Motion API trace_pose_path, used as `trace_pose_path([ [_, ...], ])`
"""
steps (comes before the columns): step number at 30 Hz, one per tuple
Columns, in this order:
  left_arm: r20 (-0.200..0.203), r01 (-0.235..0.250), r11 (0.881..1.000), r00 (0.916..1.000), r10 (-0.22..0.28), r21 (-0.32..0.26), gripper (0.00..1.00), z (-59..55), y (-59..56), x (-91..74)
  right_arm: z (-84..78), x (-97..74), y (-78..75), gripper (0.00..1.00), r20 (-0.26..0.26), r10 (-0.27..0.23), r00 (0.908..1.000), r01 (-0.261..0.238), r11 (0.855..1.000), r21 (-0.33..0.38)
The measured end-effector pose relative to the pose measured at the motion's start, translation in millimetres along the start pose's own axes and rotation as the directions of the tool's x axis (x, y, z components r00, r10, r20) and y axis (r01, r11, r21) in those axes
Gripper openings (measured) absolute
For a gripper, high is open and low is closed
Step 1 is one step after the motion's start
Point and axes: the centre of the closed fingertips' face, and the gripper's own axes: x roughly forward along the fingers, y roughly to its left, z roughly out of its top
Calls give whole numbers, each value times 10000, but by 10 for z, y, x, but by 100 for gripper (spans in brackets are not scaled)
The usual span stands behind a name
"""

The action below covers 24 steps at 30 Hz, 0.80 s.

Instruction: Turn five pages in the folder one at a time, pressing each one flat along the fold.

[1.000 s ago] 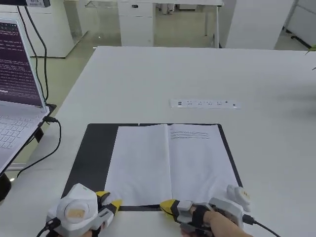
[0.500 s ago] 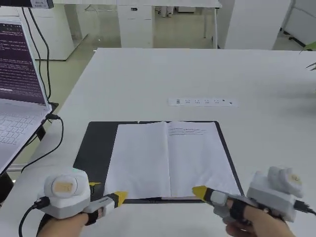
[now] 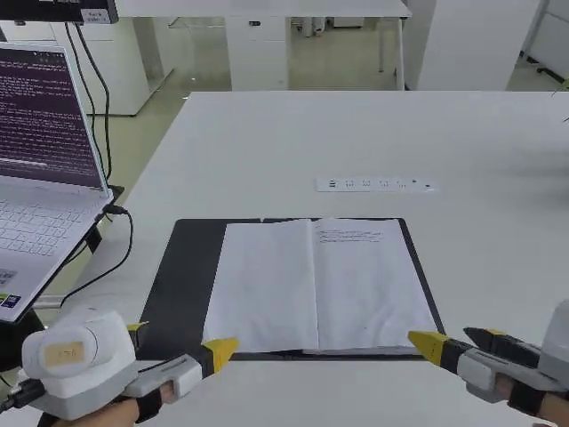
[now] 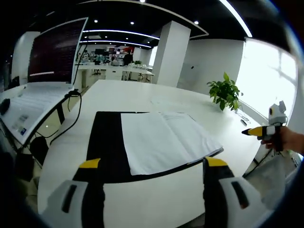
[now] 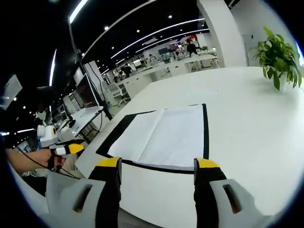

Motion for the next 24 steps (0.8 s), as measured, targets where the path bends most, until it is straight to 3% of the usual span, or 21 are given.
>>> trace_pose_path([
  [5,274,-86,9999,9996,83,139,99,27,-79,-93,-29,-58,-11,80,208,-319,9993,334,9966,-758],
  [11,443,-199,9970,9989,166,748,99,63,-141,-211,-27,-90,-25,95,567,-612,9965,685,9883,-1366],
  [16,376,-165,9978,9992,141,648,99,85,-136,-268,-26,-113,-44,98,665,-572,9961,651,9902,-1235],
  [19,339,-208,9966,9993,181,802,99,110,-122,-296,29,-151,-54,100,1096,-549,9925,625,9958,-666],
  [24,432,-259,9964,9988,225,810,99,174,-88,-303,118,-221,-78,100,1625,-579,9850,648,9972,-377],
])
